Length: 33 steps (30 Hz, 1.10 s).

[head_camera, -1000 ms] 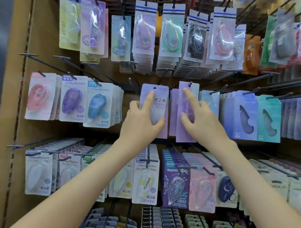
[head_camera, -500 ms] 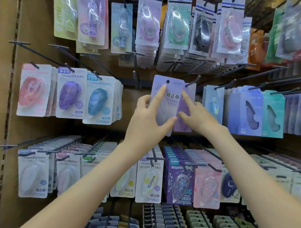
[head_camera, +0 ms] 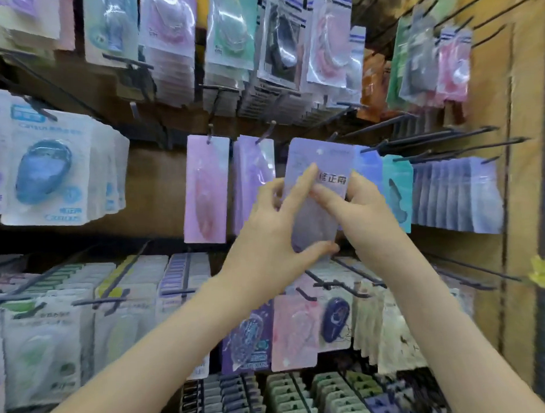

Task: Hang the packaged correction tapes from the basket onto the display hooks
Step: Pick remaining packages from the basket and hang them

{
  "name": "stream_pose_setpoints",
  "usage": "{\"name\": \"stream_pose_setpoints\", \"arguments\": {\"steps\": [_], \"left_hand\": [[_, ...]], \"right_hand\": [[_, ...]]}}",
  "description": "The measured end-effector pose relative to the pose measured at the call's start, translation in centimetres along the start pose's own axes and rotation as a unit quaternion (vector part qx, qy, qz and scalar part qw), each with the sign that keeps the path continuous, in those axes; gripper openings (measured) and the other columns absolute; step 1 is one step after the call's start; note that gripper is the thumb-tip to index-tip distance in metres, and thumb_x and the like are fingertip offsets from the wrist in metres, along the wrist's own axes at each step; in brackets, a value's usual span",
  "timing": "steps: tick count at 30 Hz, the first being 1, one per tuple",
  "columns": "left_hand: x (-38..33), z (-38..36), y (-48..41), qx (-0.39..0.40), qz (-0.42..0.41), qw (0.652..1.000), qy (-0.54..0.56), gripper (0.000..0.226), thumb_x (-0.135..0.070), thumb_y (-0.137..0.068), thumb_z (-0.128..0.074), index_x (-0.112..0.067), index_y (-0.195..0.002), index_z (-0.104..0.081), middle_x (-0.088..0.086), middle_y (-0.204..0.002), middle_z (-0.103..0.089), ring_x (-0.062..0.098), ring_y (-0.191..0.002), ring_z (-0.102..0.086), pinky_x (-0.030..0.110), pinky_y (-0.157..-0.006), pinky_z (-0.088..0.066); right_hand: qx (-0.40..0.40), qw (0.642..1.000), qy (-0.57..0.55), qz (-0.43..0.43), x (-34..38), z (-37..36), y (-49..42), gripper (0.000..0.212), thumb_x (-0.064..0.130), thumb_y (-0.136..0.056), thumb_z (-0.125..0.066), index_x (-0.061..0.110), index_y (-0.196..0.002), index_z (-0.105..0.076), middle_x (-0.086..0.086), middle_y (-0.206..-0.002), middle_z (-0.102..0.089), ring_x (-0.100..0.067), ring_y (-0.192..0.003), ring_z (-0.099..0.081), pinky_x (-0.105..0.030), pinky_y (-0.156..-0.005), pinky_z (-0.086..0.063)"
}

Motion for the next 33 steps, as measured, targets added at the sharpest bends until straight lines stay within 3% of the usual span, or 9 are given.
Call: {"name": "stream_pose_setpoints", "arguments": {"steps": [5,9,13,15,17,20,24,30,33], "left_hand": [[-3.1,-6.0,-3.2,-0.005,-0.011,0.992,0.126,0.073,-0.023,-0.090,-0.062,-0.054,-0.138,-0.016,-0.016,-0.114,-0.040,-0.004,-0.101,-0.045,0.025,-0.095,-0.045],[-7.4,-12.6,-6.1,-0.036,0.001,0.992,0.118,0.081,-0.003,-0.088,-0.062,-0.040,-0.142,-0.015,0.001,-0.117,-0.047,0.005,-0.097,-0.045,0.007,-0.085,-0.037],[-12.2,-19.2,-9.8,-0.042,0.017,0.987,0.152,0.090,0.013,-0.082,-0.052,-0.025,-0.152,-0.009,0.011,-0.131,-0.046,0.018,-0.117,-0.046,0.019,-0.096,-0.036],[-14.4,-21.6,-11.2,-0.025,0.014,0.985,0.171,0.088,0.008,-0.085,-0.056,-0.022,-0.153,-0.007,0.003,-0.127,-0.046,0.006,-0.112,-0.044,0.016,-0.095,-0.034],[-15.8,-23.3,-12.3,-0.003,-0.002,0.988,0.156,0.090,-0.002,-0.087,-0.062,-0.022,-0.152,-0.004,-0.005,-0.121,-0.045,-0.005,-0.103,-0.043,0.013,-0.092,-0.036],[-15.5,-24.8,-13.4,-0.003,-0.013,0.995,0.100,0.092,-0.018,-0.085,-0.069,-0.019,-0.153,-0.007,0.002,-0.132,-0.046,0.007,-0.115,-0.045,0.024,-0.098,-0.038],[-13.5,-26.6,-14.5,0.034,0.000,0.998,-0.048,0.084,-0.041,-0.086,-0.061,-0.021,-0.153,-0.015,0.015,-0.154,-0.018,0.030,-0.140,-0.018,0.044,-0.115,-0.022],[-12.4,-26.9,-15.8,0.058,0.002,0.997,-0.053,0.078,-0.040,-0.090,-0.055,-0.026,-0.153,-0.010,0.006,-0.160,0.001,0.016,-0.144,0.000,0.034,-0.116,-0.008],[-12.7,-27.1,-16.2,0.064,-0.033,0.994,-0.085,0.085,-0.042,-0.089,-0.058,-0.026,-0.153,-0.005,0.006,-0.161,0.003,0.017,-0.145,0.001,0.023,-0.110,-0.003]], "right_hand": [[-0.022,0.999,-0.042,0.011,-2.2,9.2,0.5,0.025,0.010,-0.096,-0.054,0.026,-0.115,-0.054,0.002,-0.109,-0.069,-0.014,-0.103,-0.066,-0.035,-0.085,-0.053],[-0.121,0.990,0.049,0.045,-3.5,17.6,1.6,0.052,0.021,-0.094,-0.061,0.029,-0.133,-0.028,0.006,-0.101,-0.052,0.012,-0.079,-0.056,-0.010,-0.072,-0.046],[-0.121,0.972,0.187,0.074,-4.1,24.2,1.5,0.070,0.041,-0.087,-0.066,0.047,-0.140,-0.020,0.034,-0.129,-0.029,0.014,-0.125,-0.032,-0.030,-0.110,-0.032],[-0.142,0.970,0.183,0.074,-4.3,27.6,1.1,0.070,0.035,-0.089,-0.065,0.048,-0.141,-0.021,0.040,-0.124,-0.026,0.023,-0.119,-0.026,-0.022,-0.109,-0.029],[-0.161,0.969,0.176,0.069,-4.5,30.3,0.7,0.067,0.031,-0.091,-0.062,0.045,-0.145,-0.024,0.027,-0.125,-0.032,0.015,-0.116,-0.031,-0.002,-0.094,-0.027],[-0.146,0.964,0.223,0.022,-5.7,32.3,-0.5,0.063,0.029,-0.093,-0.060,0.038,-0.147,-0.028,0.007,-0.126,-0.031,0.005,-0.102,-0.036,0.011,-0.068,-0.025],[-0.109,0.953,0.281,0.009,-6.8,32.4,-1.8,0.061,0.027,-0.092,-0.060,0.031,-0.147,-0.033,0.005,-0.117,-0.032,0.005,-0.084,-0.039,0.009,-0.067,-0.029],[-0.108,0.945,0.307,0.009,-7.5,31.6,-3.4,0.063,0.028,-0.095,-0.057,0.020,-0.150,-0.027,0.006,-0.116,-0.030,0.000,-0.089,-0.030,-0.011,-0.065,-0.026],[-0.102,0.944,0.313,-0.008,-7.9,31.6,-3.5,0.064,0.033,-0.095,-0.054,0.020,-0.151,-0.025,0.000,-0.133,-0.035,-0.009,-0.100,-0.041,-0.018,-0.077,-0.028]]}}
Point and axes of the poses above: each hand's wrist, its own y-axis away from the middle knuckle, its own z-axis out of the back of the hand, x = y × z, the point moved 9 cm from there along -y, towards the middle knuckle
